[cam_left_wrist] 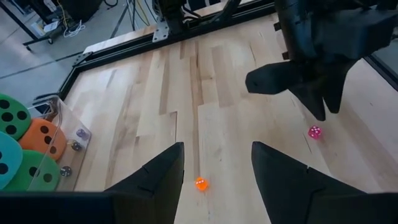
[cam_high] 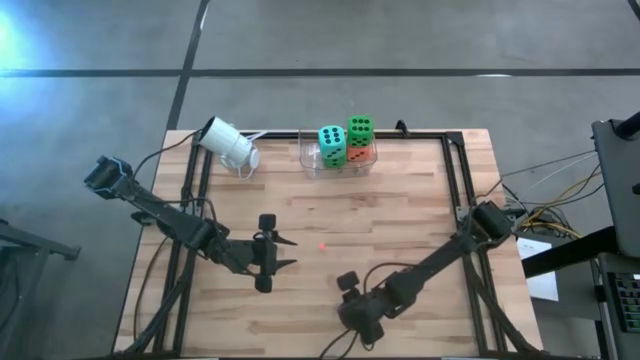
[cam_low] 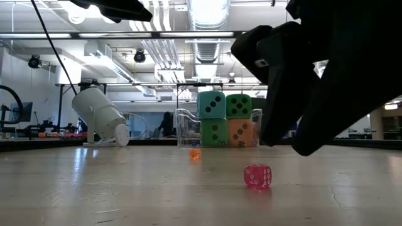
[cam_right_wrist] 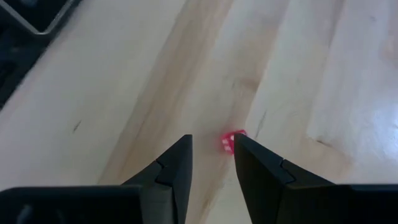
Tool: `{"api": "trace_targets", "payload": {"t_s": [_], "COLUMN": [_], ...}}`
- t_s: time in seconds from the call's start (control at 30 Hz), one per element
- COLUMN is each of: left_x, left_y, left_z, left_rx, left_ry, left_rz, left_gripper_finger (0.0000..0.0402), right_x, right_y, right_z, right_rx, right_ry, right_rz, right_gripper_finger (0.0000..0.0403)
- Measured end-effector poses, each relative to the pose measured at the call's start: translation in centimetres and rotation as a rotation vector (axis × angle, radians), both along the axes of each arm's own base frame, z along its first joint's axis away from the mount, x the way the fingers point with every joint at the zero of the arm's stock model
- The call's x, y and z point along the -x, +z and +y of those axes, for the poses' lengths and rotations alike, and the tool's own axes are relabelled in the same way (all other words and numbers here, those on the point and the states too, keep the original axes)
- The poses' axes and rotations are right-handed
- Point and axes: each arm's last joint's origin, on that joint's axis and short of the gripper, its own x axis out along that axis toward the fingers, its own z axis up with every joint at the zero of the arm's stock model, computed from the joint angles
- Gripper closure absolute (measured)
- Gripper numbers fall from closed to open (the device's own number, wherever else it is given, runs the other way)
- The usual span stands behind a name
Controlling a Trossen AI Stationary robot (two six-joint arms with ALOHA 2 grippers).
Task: Pick & Place Dice
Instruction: Put the small red dice into the transparent bin
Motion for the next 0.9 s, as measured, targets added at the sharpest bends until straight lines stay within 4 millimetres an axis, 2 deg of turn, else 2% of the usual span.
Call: {"api": "trace_targets", "payload": {"t_s": [0.37,0.53,0.9], "left_x": [0.0,0.0,0.0], "left_y": [0.0,0.0,0.0], "left_z": [0.0,0.0,0.0], "left_rx": [0.0,0.0,0.0], "left_ry": [0.0,0.0,0.0], "left_rz": [-0.001,-0.001,0.0], "left_gripper_finger": [0.021,0.0209,0.021], "right_x": [-1.2,-1.3,-1.3], "right_y": [-0.3,-0.6,-1.3], "right_z": [-2.0,-2.3,-2.7], "right_rx": [0.041,-0.032,-0.02], "right_ry": [0.04,0.083,0.109], "right_rz": [-0.006,0.029,-0.018], "right_gripper_finger": [0.0298,0.03,0.0303]}}
